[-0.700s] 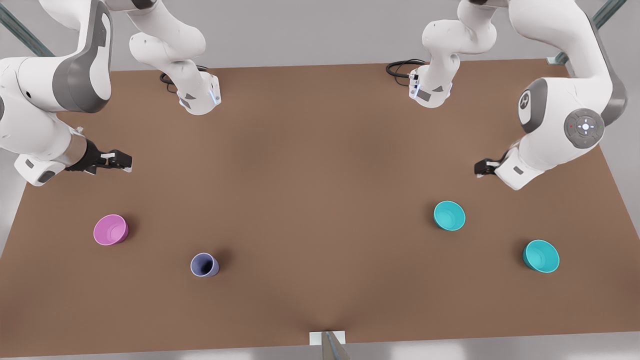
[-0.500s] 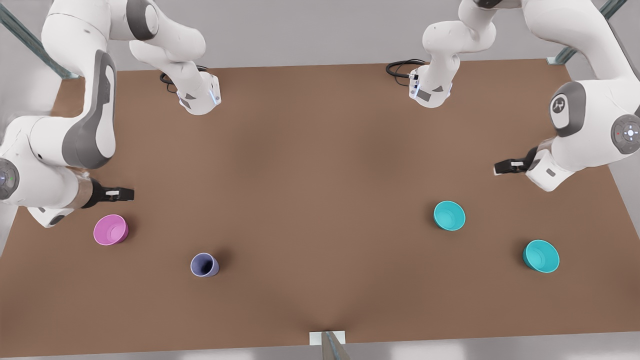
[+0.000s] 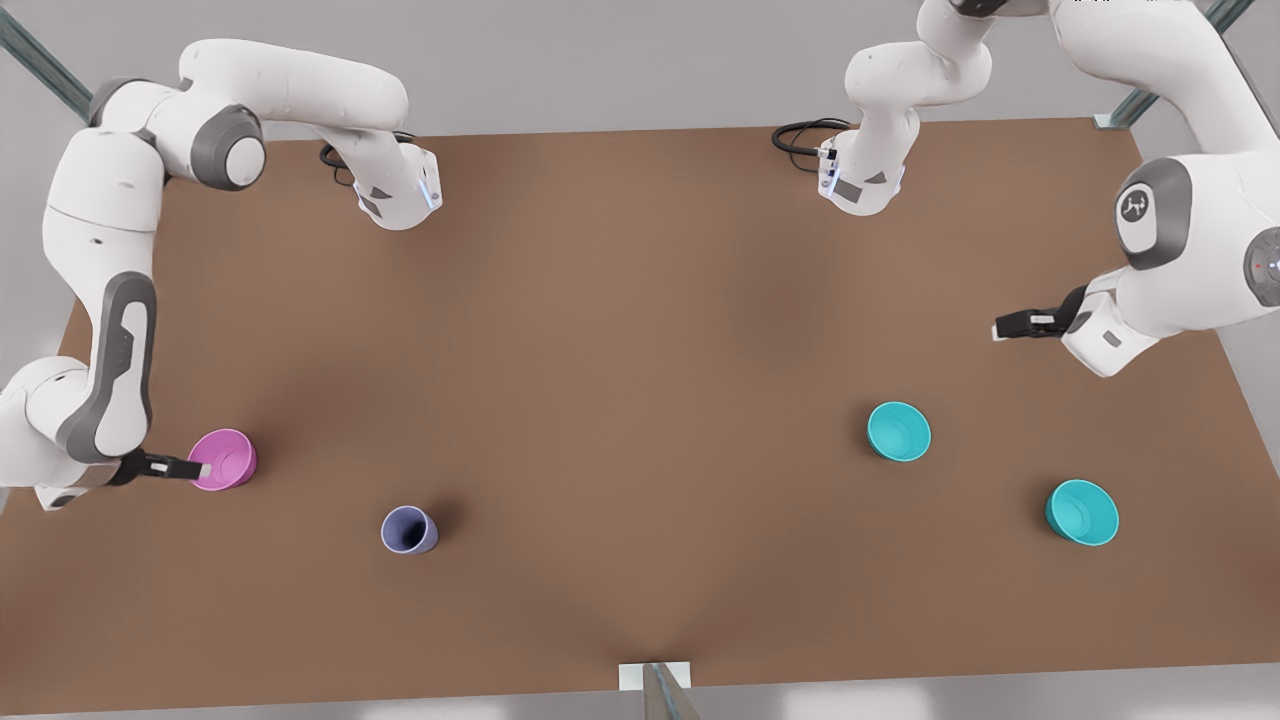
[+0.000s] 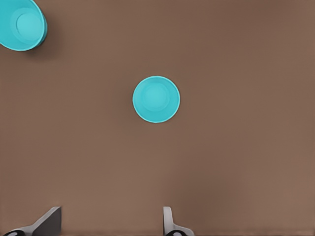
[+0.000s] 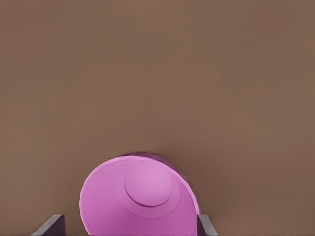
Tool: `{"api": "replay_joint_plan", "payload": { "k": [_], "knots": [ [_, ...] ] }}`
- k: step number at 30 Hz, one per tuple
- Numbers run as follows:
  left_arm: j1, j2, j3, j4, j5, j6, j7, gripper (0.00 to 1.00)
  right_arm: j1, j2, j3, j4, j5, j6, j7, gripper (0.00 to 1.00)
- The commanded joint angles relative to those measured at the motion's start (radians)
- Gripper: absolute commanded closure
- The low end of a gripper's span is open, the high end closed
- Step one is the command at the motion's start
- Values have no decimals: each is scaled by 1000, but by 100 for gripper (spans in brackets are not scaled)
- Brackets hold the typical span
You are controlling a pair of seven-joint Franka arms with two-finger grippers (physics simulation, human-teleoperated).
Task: Stack the blue bowl on the pink bowl
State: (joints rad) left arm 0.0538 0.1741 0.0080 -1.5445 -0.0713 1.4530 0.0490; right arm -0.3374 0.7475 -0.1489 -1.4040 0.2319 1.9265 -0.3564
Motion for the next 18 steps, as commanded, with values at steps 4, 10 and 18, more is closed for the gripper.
{"api": "replay_joint_plan", "payload": {
  "k": [4, 10, 18],
  "knots": [
    [3, 13, 0, 0, -1, -2, 61, 0, -34, 0, -1, -55, 90, 135, -447, 0],
    [9, 24, 0, 0, 2, 4, 61, 0, -40, 32, -6, -101, 86, 149, -441, 0],
    [24, 41, 0, 0, 4, 30, 61, 0, -40, 56, -5, -104, 84, 149, -450, 51]
  ]
}}
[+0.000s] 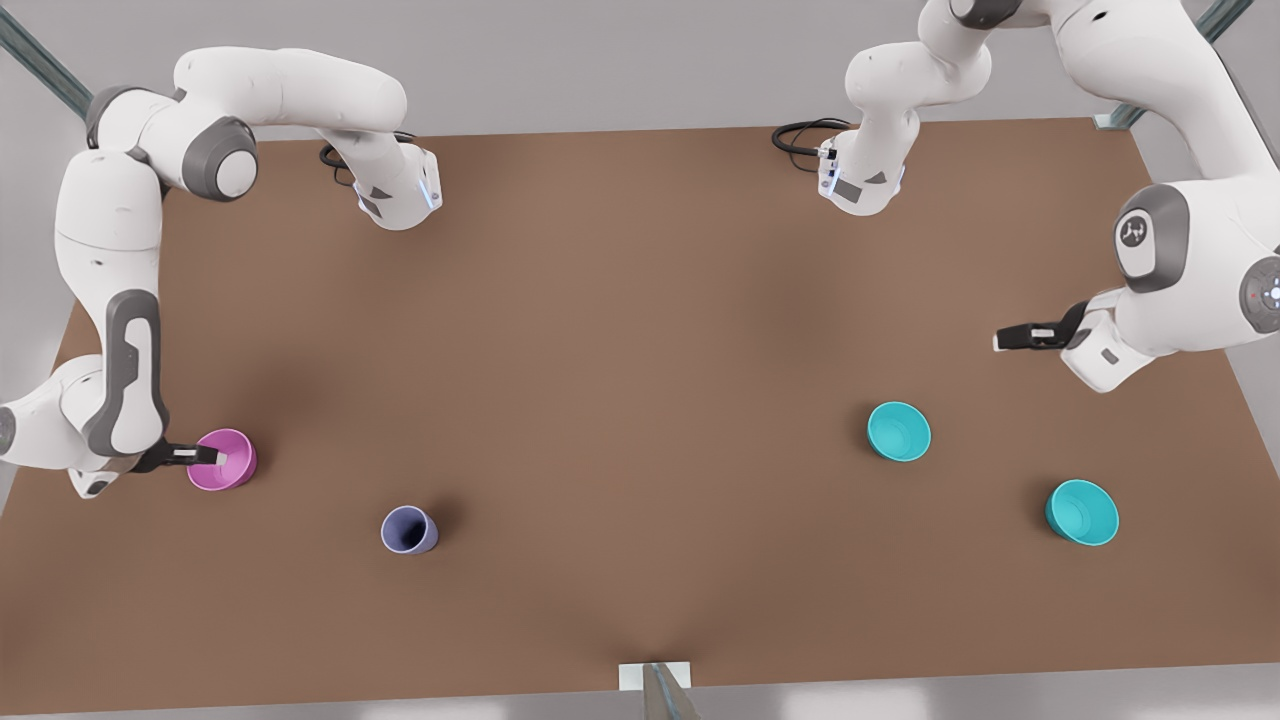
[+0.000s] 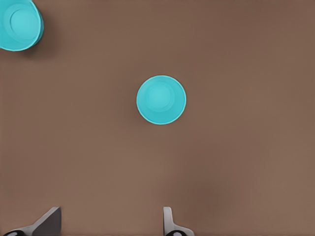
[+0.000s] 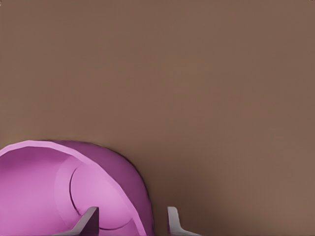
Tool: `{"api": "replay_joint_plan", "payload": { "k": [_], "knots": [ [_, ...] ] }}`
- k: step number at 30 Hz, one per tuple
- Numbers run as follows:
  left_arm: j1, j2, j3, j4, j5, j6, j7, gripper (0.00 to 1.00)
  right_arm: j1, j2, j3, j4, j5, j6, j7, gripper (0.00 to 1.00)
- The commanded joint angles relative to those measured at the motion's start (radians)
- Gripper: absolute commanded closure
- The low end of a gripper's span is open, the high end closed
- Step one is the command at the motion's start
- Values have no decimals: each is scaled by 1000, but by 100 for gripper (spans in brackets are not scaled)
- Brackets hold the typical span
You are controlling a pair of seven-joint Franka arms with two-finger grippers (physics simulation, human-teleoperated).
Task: Stack the blue bowl on the pink bowl
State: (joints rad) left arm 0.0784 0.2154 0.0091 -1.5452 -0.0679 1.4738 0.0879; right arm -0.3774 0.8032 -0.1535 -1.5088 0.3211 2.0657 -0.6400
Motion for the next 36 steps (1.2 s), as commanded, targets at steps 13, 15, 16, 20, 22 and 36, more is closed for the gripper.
{"api": "replay_joint_plan", "payload": {
  "k": [13, 15, 16, 20, 22, 36],
  "knots": [
    [32, 9, 0, 0, -3, 26, 116, 0, 327, -130, 37, 179, 165, -521, 244, 79],
    [32, 10, -1, 0, -3, 28, 116, 0, 428, -127, 37, 193, 283, -521, 468, 79],
    [29, 10, -1, 0, -1, 28, 110, 0, 489, -119, 37, 226, 309, -513, 652, 79],
    [23, 9, -3, -4, -3, 25, 107, 0, 715, -52, 34, 386, 306, -401, 1227, 79],
    [12, 13, -4, -6, -4, 25, 107, 0, 802, -12, 32, 394, 294, -276, 1373, 79],
    [-22, 93, -41, -6, -1, 106, 105, 0, 1006, 209, 34, 479, 217, 103, 1698, 0]
  ]
}}
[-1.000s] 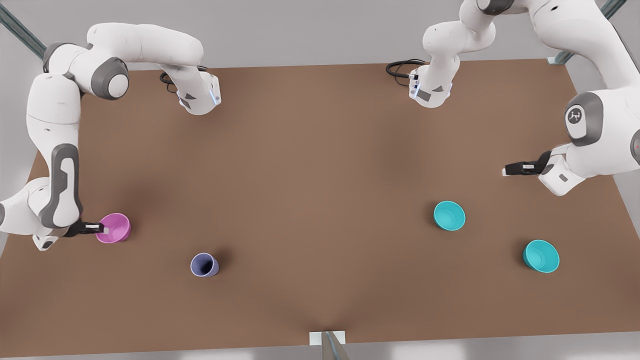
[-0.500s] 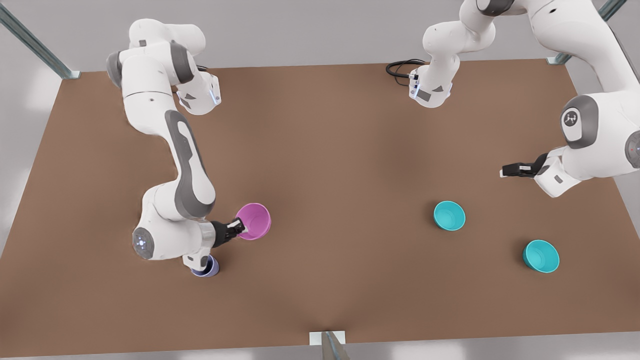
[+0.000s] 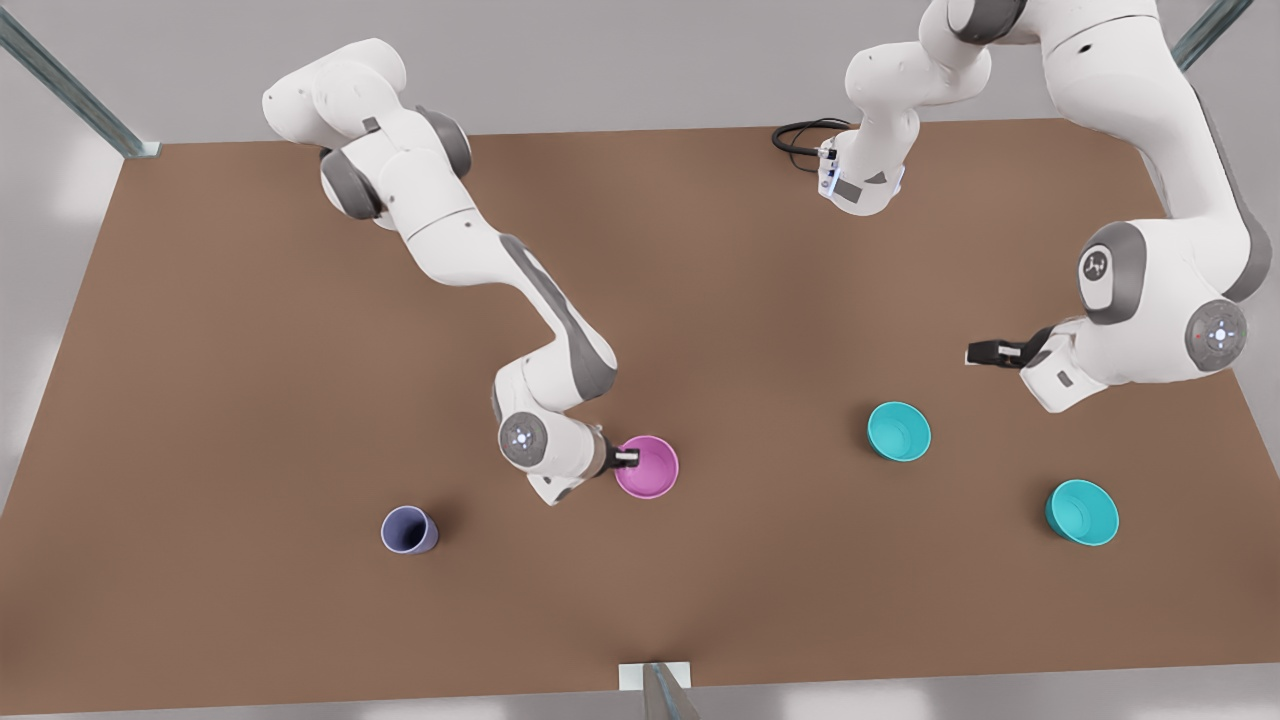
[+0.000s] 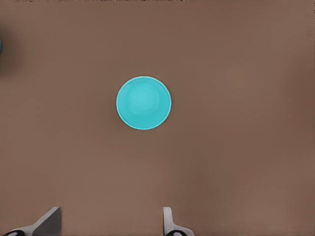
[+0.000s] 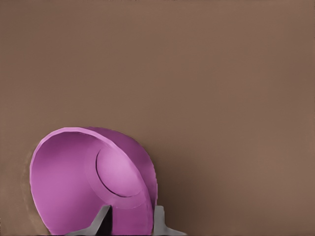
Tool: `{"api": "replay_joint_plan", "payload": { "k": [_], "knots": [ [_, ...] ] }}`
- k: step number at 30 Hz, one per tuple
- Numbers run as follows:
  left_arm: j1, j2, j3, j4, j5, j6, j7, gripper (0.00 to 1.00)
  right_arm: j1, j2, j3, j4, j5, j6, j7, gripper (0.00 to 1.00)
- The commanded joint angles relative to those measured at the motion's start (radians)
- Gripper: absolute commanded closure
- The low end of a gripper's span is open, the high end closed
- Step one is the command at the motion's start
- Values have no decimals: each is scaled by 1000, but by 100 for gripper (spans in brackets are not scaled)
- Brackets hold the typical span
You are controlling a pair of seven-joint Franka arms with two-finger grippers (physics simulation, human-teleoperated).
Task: Stack the blue bowl on the pink bowl
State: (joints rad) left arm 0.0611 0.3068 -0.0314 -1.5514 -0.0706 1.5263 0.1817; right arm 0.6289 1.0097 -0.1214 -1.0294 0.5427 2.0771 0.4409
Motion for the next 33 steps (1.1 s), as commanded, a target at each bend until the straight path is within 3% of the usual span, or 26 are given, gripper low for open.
{"api": "replay_joint_plan", "payload": {
  "k": [1, 6, 8, 11, 14, 16, 17, 20, 24, 25, 26, 29, 33],
  "knots": [
    [-17, 49, -1, 2, 2, 90, 12, 0, 5, 3, 2, 3, -4, 98, 618, 0],
    [-6, 236, 1, 22, -51, 255, 12, 0, 0, 0, -1, 49, 10, 135, 616, 0],
    [-9, 236, 2, -50, -52, 372, 18, 0, -78, -54, 3, 49, 8, 28, 598, 0],
    [3, 273, 2, -125, -127, 465, 76, 0, -233, -131, -9, 37, -17, -389, 333, 0],
    [2, 308, 2, -127, -129, 561, 76, 0, -465, -220, -23, 31, -271, -762, -307, 0],
    [11, 339, 2, -127, -127, 563, 78, 0, -664, -255, -23, 60, -441, -776, -720, 0],
    [17, 339, 4, -127, -127, 563, 79, 0, -661, -330, -21, 81, -500, -781, -758, 0],
    [17, 359, 4, -153, -126, 560, 78, 0, -606, -540, -9, 38, -498, -878, -745, 0],
    [22, 368, 4, -161, -126, 558, 78, 1, -597, -764, 52, -215, -503, -720, -657, 0],
    [23, 368, 4, -164, -126, 558, 78, 36, -597, -795, 59, -267, -504, -686, -643, 0],
    [22, 367, 4, -164, -126, 558, 74, 56, -597, -835, 62, -334, -506, -628, -643, 0],
    [23, 364, 4, -162, -127, 560, 67, 78, -597, -847, 80, -363, -509, -595, -628, 0],
    [6, 364, 2, -159, -126, 561, 48, 79, -584, -815, 77, -342, -537, -615, -625, 0]
  ]
}}
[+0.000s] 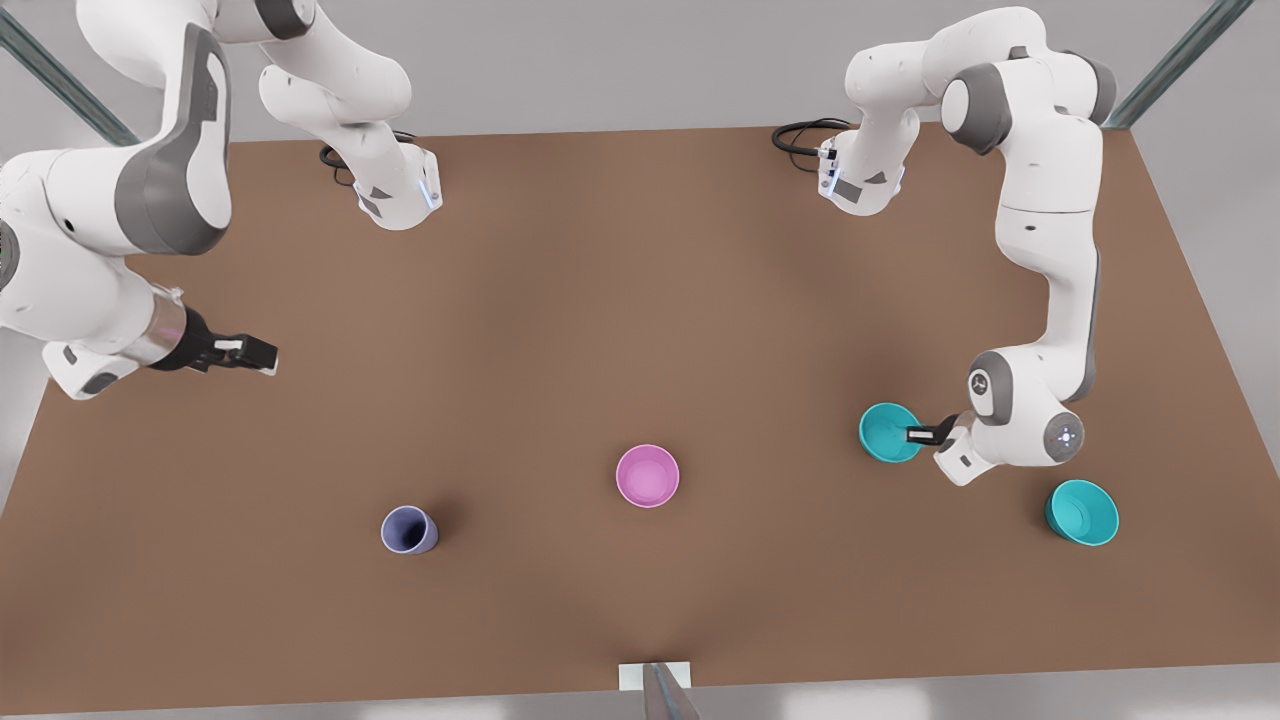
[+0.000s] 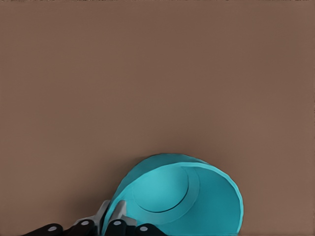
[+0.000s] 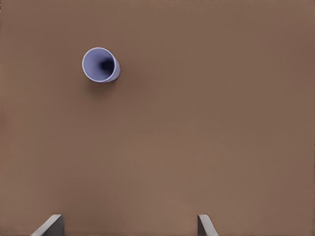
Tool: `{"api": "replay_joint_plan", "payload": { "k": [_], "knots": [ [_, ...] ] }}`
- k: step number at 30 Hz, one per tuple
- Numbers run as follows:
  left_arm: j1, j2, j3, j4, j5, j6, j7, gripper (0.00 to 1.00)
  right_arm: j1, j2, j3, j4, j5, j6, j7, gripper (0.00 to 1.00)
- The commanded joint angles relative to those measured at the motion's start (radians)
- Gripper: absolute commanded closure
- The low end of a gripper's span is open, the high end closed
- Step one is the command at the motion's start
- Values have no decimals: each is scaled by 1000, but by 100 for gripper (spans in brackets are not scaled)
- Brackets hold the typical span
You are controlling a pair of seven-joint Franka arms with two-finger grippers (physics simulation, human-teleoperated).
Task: Stack the blue bowl on the pink bowl
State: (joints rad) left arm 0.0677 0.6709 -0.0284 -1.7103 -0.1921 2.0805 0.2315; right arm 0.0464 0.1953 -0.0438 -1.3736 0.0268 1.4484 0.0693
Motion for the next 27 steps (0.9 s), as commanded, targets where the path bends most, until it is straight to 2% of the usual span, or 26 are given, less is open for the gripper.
{"api": "replay_joint_plan", "payload": {
  "k": [1, 5, 6, 7, 8, 10, 13, 18, 27],
  "knots": [
    [-9, -10, 1, 4, -3, 7, -49, 79, -2, 0, -1, 5, -24, 17, -240, 0],
    [-109, -103, -2, 70, -7, -54, -294, 79, -11, 18, -8, 34, -31, 30, -249, 0],
    [-170, -71, -8, 210, -1, -181, -403, 79, -11, 21, -8, 38, -36, 30, -252, 0],
    [-223, -21, -8, 316, 2, -224, -509, 79, -11, 21, -8, 36, -35, 21, -252, 0],
    [-282, -2, -8, 356, 2, -224, -581, 79, -11, 24, -8, 36, -33, 26, -252, 0],
    [-407, 122, -8, 557, 2, -223, -736, 79, -11, 30, -8, 41, -39, 32, -252, 0],
    [-482, 262, -8, 724, -3, -217, -851, 79, -10, 24, -7, 44, -65, 18, -238, 0],
    [-552, 280, -8, 730, -6, -143, -997, 79, -22, 38, -11, 91, -110, 17, -241, 0],
    [-566, 315, -18, 750, -23, -71, -1209, 79, -22, 49, -10, 96, -105, 20, -235, 0]
  ]
}}
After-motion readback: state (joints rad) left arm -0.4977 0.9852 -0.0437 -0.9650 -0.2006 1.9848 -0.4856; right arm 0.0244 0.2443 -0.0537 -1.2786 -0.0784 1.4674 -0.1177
